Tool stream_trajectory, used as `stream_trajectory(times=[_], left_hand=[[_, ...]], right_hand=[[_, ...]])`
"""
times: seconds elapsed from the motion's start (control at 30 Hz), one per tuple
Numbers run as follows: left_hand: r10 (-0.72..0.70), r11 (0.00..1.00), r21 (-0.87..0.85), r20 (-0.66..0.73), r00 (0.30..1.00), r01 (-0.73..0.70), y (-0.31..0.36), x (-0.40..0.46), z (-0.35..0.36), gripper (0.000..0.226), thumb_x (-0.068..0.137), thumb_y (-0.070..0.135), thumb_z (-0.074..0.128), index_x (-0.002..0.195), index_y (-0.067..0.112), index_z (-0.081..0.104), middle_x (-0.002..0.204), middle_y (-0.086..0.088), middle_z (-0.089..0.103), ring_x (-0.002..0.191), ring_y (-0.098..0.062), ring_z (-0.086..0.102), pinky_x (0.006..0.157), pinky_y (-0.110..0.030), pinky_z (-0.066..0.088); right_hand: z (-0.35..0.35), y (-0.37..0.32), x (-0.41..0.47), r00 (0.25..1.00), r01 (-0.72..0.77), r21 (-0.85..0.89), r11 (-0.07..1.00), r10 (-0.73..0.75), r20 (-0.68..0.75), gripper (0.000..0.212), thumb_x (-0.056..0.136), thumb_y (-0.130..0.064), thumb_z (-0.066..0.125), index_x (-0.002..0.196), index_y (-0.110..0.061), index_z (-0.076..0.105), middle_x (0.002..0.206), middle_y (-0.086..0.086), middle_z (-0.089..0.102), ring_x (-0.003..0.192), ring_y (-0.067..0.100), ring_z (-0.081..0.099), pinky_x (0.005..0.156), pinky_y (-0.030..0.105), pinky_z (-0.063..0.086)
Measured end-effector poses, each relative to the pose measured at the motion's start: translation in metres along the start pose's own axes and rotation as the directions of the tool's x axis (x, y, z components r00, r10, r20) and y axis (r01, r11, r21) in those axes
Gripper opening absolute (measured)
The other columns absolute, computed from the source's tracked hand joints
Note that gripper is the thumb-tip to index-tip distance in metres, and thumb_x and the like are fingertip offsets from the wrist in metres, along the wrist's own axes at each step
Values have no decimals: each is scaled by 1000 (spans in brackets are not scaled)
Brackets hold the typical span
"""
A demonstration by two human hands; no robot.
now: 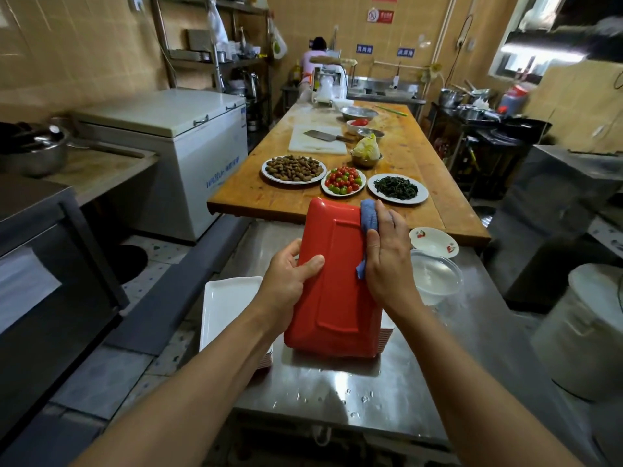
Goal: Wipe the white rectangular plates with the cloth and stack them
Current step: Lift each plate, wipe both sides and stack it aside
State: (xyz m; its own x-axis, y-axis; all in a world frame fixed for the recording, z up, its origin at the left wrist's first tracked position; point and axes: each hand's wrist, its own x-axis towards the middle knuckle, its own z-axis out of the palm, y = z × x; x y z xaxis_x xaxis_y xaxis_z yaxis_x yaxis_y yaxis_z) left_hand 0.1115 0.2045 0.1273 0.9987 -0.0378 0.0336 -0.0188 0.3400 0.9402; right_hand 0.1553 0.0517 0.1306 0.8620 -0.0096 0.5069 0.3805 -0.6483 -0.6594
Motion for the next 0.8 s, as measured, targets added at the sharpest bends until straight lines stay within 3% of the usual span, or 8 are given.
stream_trajectory(times=[0.2,0.37,0.47,0.57,0.67,0.77,0.8], left_hand=[[24,989,-140,-111,994,-40,-6,10,5,18,91,0,51,102,13,59,80,-6,73,69,-18,71,58,-30,56],[56,979,-184,-183,982,-91,-10,19,4,17,92,3,51,101,15,59,78,-2,74,70,-16,71,56,-29,56],[37,984,-167,-190,981,-69,-15,19,7,16,93,5,51,103,15,58,81,-3,73,71,-16,71,57,-30,56],[-36,999,-37,-148,988,31,-17,18,9,18,96,11,47,112,15,55,101,-12,69,85,-21,69,71,-37,57],[-110,967,223,-89,990,128,-10,16,0,36,95,22,52,129,15,45,126,-15,58,108,-25,61,93,-44,49],[49,904,428,-79,996,-10,17,23,-11,90,77,39,72,147,21,19,134,0,47,117,-16,50,96,-38,42],[103,858,509,-41,994,-68,28,28,-12,98,71,45,75,147,26,17,132,3,46,116,-13,49,94,-37,42]], right_hand=[[6,-2,-38,989,-126,0,992,126,75,56,100,-24,37,149,-33,13,136,13,40,119,25,42,94,39,40],[-4,2,-59,969,-231,205,951,207,132,58,93,-16,49,142,-37,28,128,6,46,114,16,49,99,40,43],[-15,4,-55,944,-328,419,847,275,183,54,84,-4,59,120,-41,42,116,2,57,102,19,62,92,46,51],[-24,8,-49,925,-381,488,786,327,196,56,74,-1,68,107,-41,47,95,9,63,79,26,68,74,49,57],[-35,12,-44,944,-331,419,846,286,168,61,65,0,70,103,-43,48,92,13,62,70,28,66,62,46,59],[-50,16,-39,950,-287,379,880,211,229,62,60,-2,67,102,-44,48,94,10,61,66,22,65,58,40,59],[-55,17,-37,946,-270,366,891,175,272,62,61,-2,67,102,-44,48,95,10,60,67,25,65,58,41,59]])
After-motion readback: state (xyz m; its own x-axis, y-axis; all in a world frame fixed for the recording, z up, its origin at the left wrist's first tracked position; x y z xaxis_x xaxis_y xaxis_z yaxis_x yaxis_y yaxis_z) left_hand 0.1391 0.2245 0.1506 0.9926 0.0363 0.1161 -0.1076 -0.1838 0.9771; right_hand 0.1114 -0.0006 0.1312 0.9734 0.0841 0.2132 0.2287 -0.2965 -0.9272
